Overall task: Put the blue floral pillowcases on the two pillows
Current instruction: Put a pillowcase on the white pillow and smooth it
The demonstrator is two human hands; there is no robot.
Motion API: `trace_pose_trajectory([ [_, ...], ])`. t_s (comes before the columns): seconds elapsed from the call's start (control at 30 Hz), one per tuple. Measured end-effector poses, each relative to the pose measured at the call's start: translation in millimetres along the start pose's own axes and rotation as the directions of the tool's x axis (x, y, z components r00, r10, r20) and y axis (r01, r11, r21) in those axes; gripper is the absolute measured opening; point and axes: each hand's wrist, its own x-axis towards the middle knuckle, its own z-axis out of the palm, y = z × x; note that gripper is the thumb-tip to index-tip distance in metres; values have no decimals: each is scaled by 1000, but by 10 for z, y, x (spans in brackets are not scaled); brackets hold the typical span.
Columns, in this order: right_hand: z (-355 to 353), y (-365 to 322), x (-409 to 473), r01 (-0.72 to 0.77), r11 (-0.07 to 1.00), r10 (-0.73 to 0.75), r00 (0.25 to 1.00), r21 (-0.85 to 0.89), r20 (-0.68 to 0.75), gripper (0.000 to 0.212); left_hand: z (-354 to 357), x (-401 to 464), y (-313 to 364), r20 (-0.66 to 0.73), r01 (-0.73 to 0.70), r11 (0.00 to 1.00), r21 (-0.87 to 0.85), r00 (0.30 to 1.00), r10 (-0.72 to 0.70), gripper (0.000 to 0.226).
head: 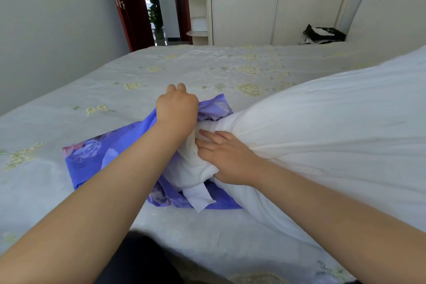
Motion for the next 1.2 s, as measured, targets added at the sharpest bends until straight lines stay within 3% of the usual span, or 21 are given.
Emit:
trace_pose_trajectory([
  [0.13, 45, -48, 30, 29, 1000, -28, 996, 3, -84, 43, -57, -52, 253, -73, -53, 977, -205, 997, 39, 18],
  [0.23, 52, 3, 9, 2, 996, 17, 979, 92, -203, 26, -1, -219, 542, -10, -93, 930, -354, 995, 96, 22],
  [0.33, 54, 37, -1, -26, 995, 42, 983, 92, -180, 12, 113, -291, 497, 7, -54, 917, -395, 998, 62, 25],
  [0.5, 102, 118, 69, -164, 981, 170, 984, 106, -48, 56, 166, -264, 69, -54, -31, 989, -141, 998, 24, 29],
  [0.63, 24, 132, 120, -229, 973, 229, 972, 8, 50, 83, 147, -212, -223, -119, 71, 994, -79, 990, -80, 22],
  [0.7, 9, 87, 152, -227, 973, 228, 973, -28, 41, 80, 90, -203, -171, -167, 70, 985, -157, 981, -96, 20],
  [0.8, -17, 34, 235, -170, 985, 170, 985, -13, -31, 43, 17, -267, 174, -127, -34, 961, -274, 992, -1, 19],
  [0.87, -131, 49, 240, -203, 979, 203, 977, -19, 64, 33, 62, -374, 407, -58, -45, 922, -383, 998, 25, 19],
  [0.97, -185, 167, 169, -400, 914, 384, 908, 73, 171, 53, 196, -527, 504, 34, 23, 817, -576, 999, -4, 17],
  [1.0, -196, 145, 185, -370, 924, 364, 928, 93, 74, 53, 232, -552, 466, 49, 43, 809, -587, 999, -17, 18],
  [1.07, -110, 115, 214, -327, 943, 323, 944, 61, 69, 49, 282, -540, 301, 43, 65, 847, -527, 998, -50, 20],
  [1.2, -57, 141, 207, -316, 948, 318, 935, -34, 156, 89, 334, -408, -53, -66, 41, 911, -410, 995, -74, 24],
])
